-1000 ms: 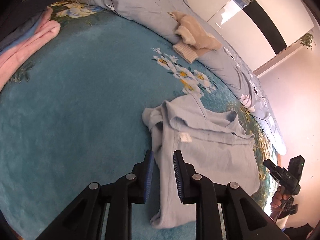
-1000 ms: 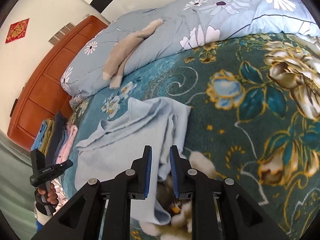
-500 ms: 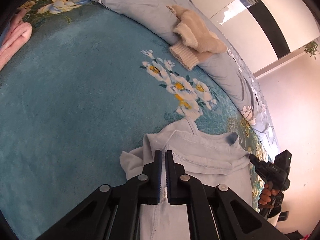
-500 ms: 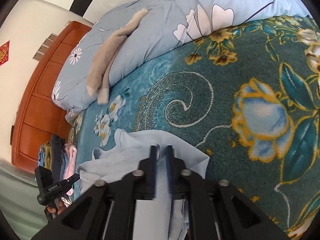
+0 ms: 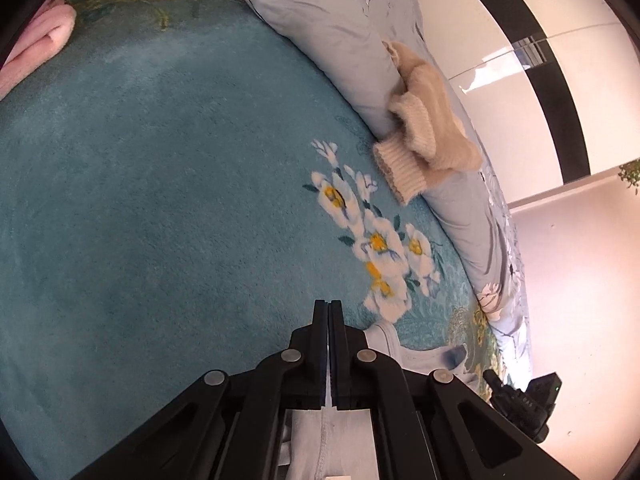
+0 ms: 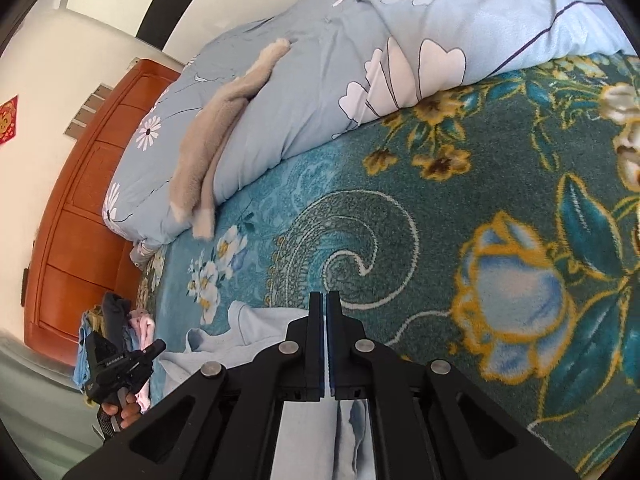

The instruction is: Fold clothes

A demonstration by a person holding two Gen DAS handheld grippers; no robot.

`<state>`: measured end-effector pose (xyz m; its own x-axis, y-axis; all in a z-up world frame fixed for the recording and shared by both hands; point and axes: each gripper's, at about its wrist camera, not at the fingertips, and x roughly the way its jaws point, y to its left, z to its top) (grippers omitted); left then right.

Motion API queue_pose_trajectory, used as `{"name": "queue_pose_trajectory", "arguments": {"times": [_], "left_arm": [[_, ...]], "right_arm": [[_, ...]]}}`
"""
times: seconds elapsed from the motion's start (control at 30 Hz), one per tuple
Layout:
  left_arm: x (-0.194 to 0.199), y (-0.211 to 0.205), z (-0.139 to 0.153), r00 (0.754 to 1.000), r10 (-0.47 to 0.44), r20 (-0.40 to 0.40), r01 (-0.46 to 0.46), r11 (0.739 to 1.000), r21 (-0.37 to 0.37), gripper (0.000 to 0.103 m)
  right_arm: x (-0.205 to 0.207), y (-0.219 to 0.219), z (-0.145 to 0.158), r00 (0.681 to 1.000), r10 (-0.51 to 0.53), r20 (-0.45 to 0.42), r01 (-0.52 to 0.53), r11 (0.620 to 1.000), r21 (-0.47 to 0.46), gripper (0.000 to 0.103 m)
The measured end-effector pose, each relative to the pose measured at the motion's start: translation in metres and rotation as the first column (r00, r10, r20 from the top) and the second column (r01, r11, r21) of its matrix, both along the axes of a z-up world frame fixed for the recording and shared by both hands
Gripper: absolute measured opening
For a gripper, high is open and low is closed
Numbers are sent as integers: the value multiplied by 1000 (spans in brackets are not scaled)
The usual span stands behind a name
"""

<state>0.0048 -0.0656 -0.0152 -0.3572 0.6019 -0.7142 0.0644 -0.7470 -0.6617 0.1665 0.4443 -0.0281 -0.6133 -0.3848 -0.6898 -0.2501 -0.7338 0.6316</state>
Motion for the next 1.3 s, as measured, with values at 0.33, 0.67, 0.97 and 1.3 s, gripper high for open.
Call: {"name": "queue_pose_trajectory", "arguments": {"times": [0.33, 0.67, 0.97, 1.3], "left_arm": [[48, 50, 26, 944, -319, -78, 288, 918, -271, 23], [10, 43, -15, 990, -137, 17, 133, 912, -388, 23], [63, 45, 30, 981, -158, -114, 101, 913, -396, 24], [160, 153, 12, 919, -387, -78, 346, 885, -312, 29]], "right_arm": [[71, 0, -1, 1000, 23, 5, -23, 998, 53, 24], [82, -10, -17, 998, 45, 46, -46, 999, 22, 25], [97, -18, -32, 996, 84, 18, -83, 993, -85, 38], [110, -19, -38, 999, 36, 9, -33, 982, -185, 47]]}}
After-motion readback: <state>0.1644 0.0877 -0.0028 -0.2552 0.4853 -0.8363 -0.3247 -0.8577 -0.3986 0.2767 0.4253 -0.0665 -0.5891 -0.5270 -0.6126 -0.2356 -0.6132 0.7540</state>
